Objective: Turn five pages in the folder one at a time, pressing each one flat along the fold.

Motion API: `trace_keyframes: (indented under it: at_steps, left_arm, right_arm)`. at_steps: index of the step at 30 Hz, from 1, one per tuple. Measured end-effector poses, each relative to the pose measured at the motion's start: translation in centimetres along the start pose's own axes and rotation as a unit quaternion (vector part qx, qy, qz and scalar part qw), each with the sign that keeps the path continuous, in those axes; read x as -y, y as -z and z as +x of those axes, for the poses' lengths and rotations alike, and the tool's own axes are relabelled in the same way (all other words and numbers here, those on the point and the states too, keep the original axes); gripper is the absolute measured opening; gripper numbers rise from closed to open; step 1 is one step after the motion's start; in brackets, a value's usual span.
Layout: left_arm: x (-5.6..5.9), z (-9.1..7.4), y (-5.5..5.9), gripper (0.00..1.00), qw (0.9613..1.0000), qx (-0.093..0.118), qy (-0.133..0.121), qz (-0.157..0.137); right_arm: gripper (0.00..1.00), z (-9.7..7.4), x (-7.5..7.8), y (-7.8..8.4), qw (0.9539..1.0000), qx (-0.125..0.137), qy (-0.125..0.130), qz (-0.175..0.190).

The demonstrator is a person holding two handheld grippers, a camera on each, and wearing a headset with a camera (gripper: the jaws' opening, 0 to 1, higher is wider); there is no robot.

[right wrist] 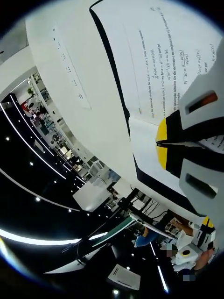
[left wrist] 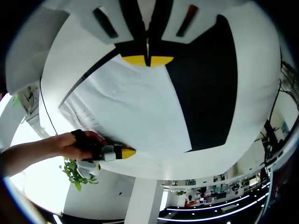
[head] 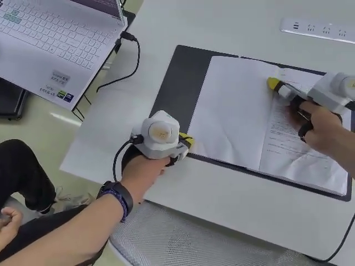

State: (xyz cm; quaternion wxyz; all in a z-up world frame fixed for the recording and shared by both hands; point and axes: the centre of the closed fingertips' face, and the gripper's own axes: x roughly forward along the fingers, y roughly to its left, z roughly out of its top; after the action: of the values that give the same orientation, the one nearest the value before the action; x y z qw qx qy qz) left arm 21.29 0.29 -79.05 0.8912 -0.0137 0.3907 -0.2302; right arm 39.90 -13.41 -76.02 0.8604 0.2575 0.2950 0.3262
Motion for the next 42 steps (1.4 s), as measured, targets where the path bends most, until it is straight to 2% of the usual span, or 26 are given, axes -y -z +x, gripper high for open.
trace_keyframes:
  at_steps: [2, 6, 10, 20, 25, 30, 33, 42]
  left_arm:
    - [0.0, 0.0, 0.0, 0.0, 1.0, 0.0, -0.002, 0.002]
    - [0.0, 0.0, -0.1, 0.0, 1.0, 0.0, -0.002, 0.002]
    - [0.1, 0.0, 0.0, 0.0, 0.9998, -0.002, -0.001, 0.019]
    - [0.0, 0.2, 0.0, 0.0, 1.0, -0.002, -0.002, 0.008]
    - [0.1, 0.2, 0.0, 0.0, 0.9998, -0.006, -0.002, 0.02]
    - [0.0, 0.1, 0.1, 0.0, 0.9998, -0.007, 0.0, 0.017]
    - [0.0, 0.1, 0.1, 0.0, 0.9999, -0.006, 0.002, 0.01]
    - [-0.1, 0.2, 0.1, 0.0, 1.0, -0.007, 0.002, -0.003]
  right_arm:
    - [0.0, -0.5, -0.6, 0.4, 1.0, -0.004, -0.003, -0.002]
    - [0.0, -0.5, 0.4, 1.0, 0.9999, -0.012, -0.01, -0.004]
    - [0.0, -1.2, -0.7, 1.6, 0.9997, -0.017, -0.015, -0.005]
    - [0.0, -2.9, -2.0, 3.6, 0.9989, -0.036, -0.032, -0.004]
    - [0.0, -3.8, -2.6, 4.4, 0.9985, -0.041, -0.037, -0.003]
    - [0.0, -4.5, -3.1, 5.0, 0.9982, -0.044, -0.04, -0.001]
    - [0.0, -5.1, -3.8, 6.0, 0.9971, -0.059, -0.048, -0.002]
    - [0.0, -6.5, -4.9, 8.0, 0.9962, -0.069, -0.054, -0.002]
